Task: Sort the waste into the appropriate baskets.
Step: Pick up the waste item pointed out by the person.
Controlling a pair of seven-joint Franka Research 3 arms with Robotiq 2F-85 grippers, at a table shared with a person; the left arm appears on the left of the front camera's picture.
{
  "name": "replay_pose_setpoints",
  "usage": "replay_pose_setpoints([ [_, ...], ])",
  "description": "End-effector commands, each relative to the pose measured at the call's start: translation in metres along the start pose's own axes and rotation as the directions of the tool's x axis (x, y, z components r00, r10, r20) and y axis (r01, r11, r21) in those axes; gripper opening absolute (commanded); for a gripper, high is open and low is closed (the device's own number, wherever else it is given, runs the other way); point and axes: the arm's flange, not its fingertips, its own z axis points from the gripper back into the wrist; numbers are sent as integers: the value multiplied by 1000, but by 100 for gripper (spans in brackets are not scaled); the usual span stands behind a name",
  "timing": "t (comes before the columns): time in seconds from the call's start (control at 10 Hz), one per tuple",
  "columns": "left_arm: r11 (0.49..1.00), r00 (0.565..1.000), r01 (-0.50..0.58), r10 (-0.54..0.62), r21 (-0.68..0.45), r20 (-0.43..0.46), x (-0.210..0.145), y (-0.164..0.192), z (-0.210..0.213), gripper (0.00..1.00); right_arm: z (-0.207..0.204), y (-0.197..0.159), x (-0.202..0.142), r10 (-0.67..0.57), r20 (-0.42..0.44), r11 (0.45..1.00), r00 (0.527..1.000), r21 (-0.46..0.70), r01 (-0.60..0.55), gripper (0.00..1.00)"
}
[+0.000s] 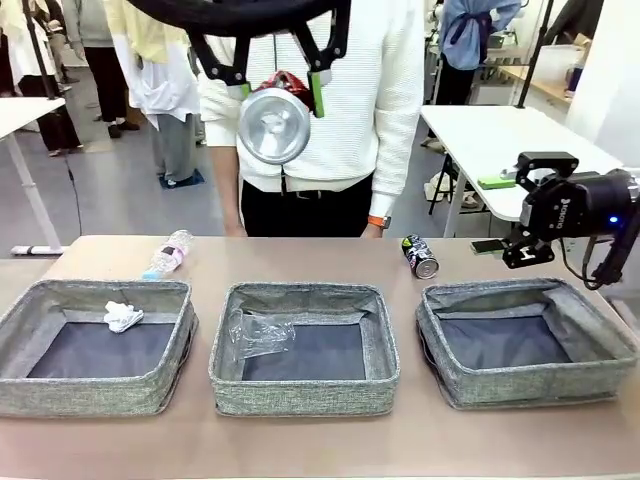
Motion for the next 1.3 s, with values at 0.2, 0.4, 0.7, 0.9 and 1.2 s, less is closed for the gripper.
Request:
replay_pose_setpoints([
  [0.2, 999, 998, -47, 46, 17, 30, -4, 1, -5, 58, 3, 5, 0, -13, -12, 1000, 1000, -10, 13, 100],
  [0.4, 1000, 1000, 5, -5, 5, 9, -4, -1, 0, 58, 3, 5, 0, -13, -12, 1000, 1000, -10, 13, 100],
  [0.7, 1000, 1000, -2, 2, 7, 4, -1, -2, -2, 58, 3, 5, 0, -13, -12, 1000, 1000, -10, 13, 100],
  [0.9, 998, 998, -62, 61, 25, 27, 8, 2, 15, 58, 3, 5, 0, -13, -12, 1000, 1000, -10, 13, 100],
  [1.2, 998, 998, -64, 64, 20, 7, 19, 3, 48, 58, 3, 5, 0, -13, -12, 1000, 1000, -10, 13, 100],
])
